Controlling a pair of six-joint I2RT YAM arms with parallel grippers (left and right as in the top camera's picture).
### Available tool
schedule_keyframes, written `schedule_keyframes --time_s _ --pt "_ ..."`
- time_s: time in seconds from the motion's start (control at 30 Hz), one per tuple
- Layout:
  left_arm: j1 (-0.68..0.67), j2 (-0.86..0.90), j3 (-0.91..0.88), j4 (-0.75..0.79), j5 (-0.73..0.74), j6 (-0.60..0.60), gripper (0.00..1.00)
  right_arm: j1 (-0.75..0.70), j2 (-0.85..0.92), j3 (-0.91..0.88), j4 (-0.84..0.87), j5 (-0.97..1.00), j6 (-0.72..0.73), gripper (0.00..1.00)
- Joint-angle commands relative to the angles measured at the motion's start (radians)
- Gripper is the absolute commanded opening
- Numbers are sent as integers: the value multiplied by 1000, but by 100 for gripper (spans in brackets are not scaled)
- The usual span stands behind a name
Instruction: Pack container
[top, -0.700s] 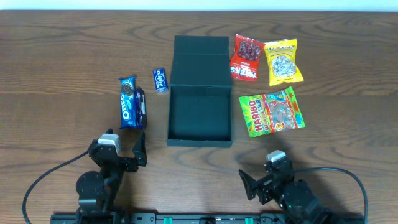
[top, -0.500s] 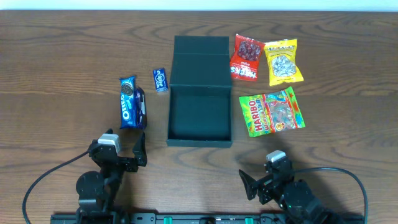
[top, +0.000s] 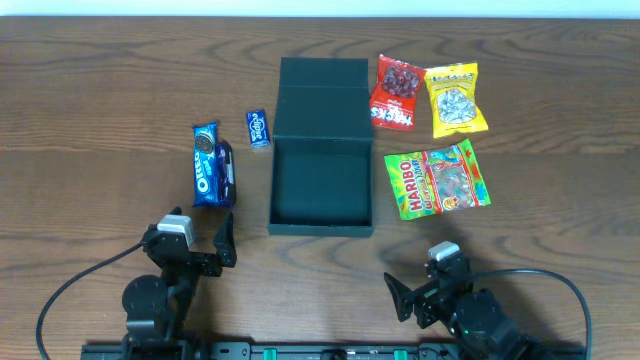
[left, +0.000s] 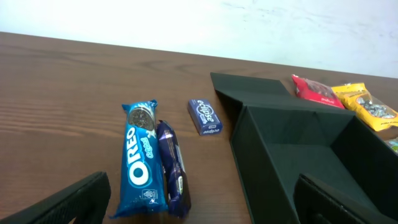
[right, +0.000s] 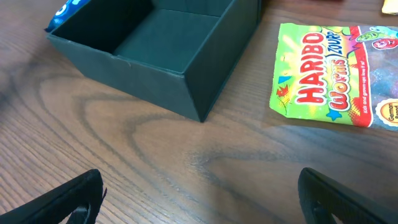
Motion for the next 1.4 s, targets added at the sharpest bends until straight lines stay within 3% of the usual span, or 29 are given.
schedule_keyframes --time_s 0.0,0.77,0.9,1.07,1.23,1.37 --pt "6 -8 -27 -3 -6 -4 95 -9 -7 -8 0 -1 -16 99" --pt "6 -8 -27 -3 -6 -4 95 -9 -7 -8 1 16 -17 99" --pt "6 -8 -27 -3 -6 -4 95 -9 -7 -8 153 48 -2 99" --pt "6 -8 -27 -3 -6 -4 95 -9 -7 -8 288 -95 229 99" --pt "6 -8 -27 -3 -6 -4 95 -9 -7 -8 330 -113 288 99" --pt "6 -8 -27 -3 -6 -4 95 -9 -6 -8 464 -113 237 99"
